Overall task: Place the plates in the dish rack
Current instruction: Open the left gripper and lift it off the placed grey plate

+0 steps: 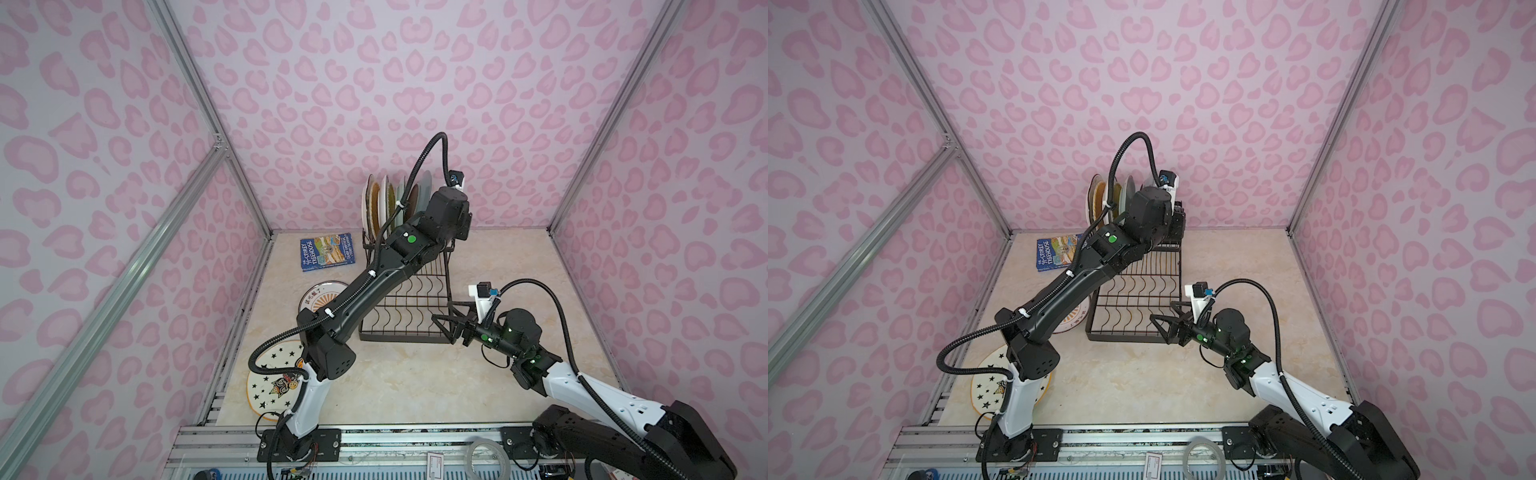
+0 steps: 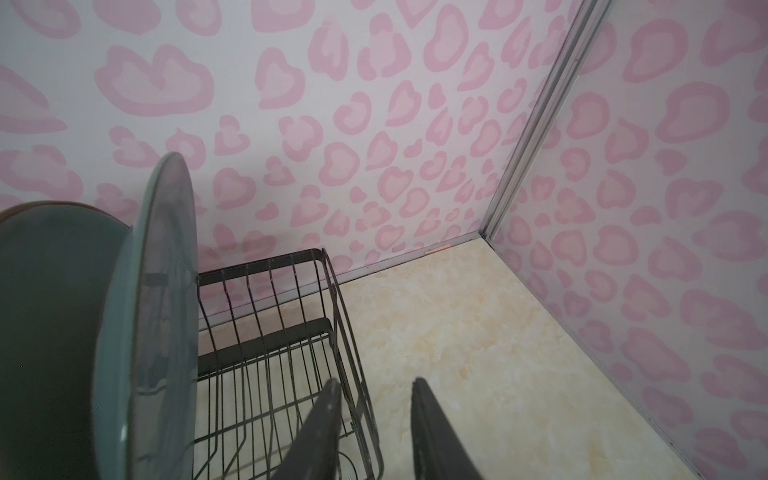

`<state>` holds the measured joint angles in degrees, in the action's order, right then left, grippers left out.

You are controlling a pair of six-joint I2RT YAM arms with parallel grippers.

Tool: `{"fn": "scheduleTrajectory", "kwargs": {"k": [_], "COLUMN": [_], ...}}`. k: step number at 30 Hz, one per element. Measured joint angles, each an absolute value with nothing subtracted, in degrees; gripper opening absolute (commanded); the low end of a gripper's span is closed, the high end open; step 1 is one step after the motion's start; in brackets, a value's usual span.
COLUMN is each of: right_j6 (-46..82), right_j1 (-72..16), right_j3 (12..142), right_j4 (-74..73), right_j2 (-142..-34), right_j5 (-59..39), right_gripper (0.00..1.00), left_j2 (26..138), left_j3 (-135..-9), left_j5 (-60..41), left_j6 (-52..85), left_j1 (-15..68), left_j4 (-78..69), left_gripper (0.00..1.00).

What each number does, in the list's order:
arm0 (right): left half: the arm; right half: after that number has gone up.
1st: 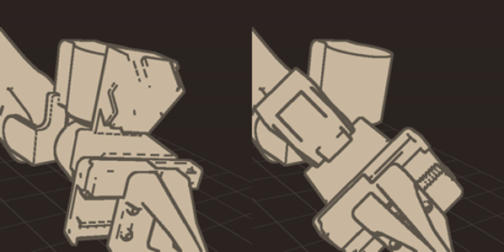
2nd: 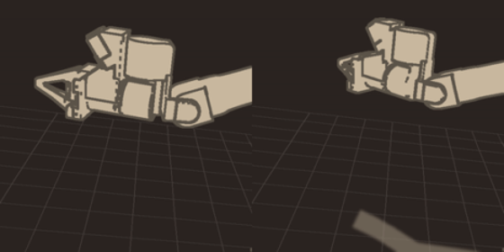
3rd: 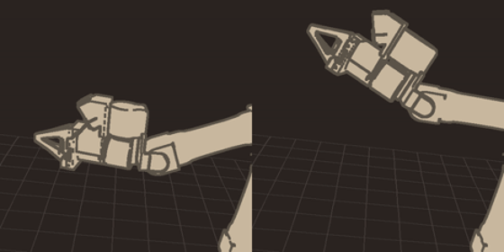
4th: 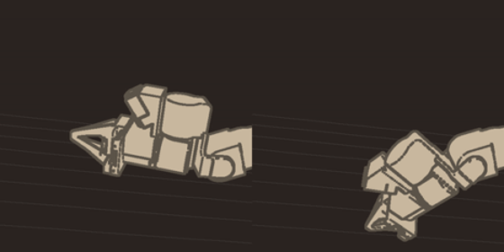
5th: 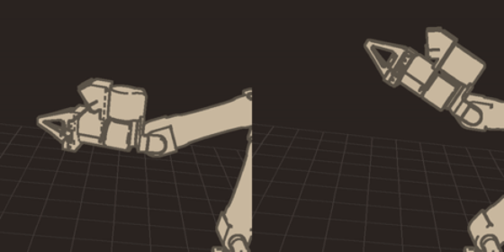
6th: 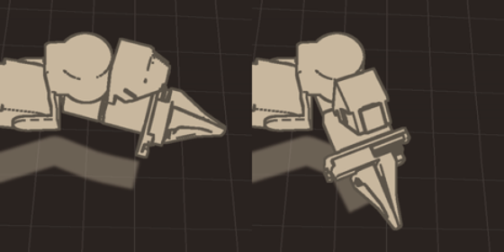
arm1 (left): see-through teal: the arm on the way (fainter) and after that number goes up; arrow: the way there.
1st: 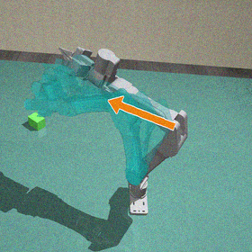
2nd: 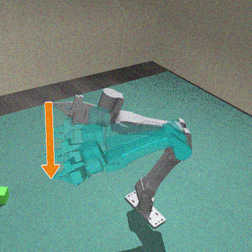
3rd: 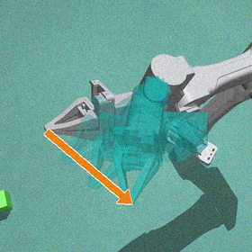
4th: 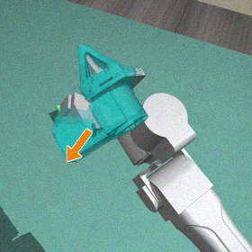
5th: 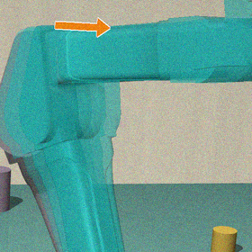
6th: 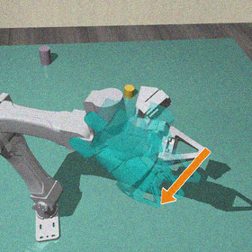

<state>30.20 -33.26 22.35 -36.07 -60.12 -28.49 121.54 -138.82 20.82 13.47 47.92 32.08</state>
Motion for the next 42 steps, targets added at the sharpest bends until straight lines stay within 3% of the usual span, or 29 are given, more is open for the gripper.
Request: {"fn": "scheduleTrajectory", "kwargs": {"k": [29,42], "right_j6": [28.91,28.71], "right_j1": [-33.39,-33.69], "right_j3": [22.72,23.03], "right_j4": [-35.29,-35.22], "right_j2": [-60.71,-61.08], "right_j5": [-28.05,-27.86], "right_gripper": [0.97,0.97], "left_j2": [122.78,121.34], "left_j3": [-139.17,-139.17], "left_j5": [23.33,18.17], "left_j6": [16.78,17.52], "left_j1": [40.42,39.75], "left_j4": [33.78,33.80], "left_gripper": [0.30,0.30]}}
